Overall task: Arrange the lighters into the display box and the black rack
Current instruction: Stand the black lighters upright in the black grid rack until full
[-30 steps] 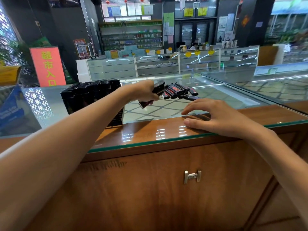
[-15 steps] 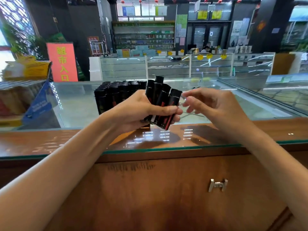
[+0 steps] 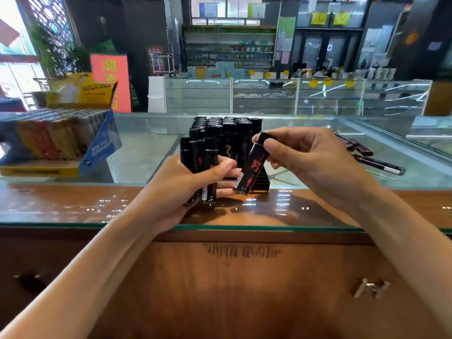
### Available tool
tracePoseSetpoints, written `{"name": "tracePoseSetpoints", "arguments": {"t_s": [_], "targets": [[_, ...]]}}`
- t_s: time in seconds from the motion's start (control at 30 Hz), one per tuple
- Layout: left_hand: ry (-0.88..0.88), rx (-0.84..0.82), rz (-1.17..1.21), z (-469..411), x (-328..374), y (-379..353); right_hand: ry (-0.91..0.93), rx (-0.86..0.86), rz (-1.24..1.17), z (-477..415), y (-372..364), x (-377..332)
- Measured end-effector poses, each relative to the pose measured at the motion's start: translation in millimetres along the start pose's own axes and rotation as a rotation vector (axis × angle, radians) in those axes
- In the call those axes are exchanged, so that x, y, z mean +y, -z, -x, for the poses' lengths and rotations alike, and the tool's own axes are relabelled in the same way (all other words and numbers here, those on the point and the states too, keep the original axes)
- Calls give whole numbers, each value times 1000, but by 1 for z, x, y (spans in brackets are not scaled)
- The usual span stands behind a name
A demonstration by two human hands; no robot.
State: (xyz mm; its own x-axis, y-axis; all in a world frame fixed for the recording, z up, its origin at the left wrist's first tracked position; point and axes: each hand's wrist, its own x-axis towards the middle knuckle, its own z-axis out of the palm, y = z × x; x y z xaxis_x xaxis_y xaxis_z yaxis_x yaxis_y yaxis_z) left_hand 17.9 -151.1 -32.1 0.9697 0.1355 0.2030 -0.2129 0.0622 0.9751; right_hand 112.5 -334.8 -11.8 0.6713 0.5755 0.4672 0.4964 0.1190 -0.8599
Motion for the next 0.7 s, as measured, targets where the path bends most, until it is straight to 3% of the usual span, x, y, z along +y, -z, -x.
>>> {"name": "tracePoseSetpoints", "arguments": {"t_s": [0.23, 0.4, 0.7], "targets": [[59, 96, 19, 11, 5, 26, -53, 19, -76, -14, 0, -2], [130, 33, 247, 9, 6, 42, -98, 57, -73, -23, 4, -2], [65, 91, 243, 13, 4, 45, -43, 97, -48, -40, 1, -2]]}}
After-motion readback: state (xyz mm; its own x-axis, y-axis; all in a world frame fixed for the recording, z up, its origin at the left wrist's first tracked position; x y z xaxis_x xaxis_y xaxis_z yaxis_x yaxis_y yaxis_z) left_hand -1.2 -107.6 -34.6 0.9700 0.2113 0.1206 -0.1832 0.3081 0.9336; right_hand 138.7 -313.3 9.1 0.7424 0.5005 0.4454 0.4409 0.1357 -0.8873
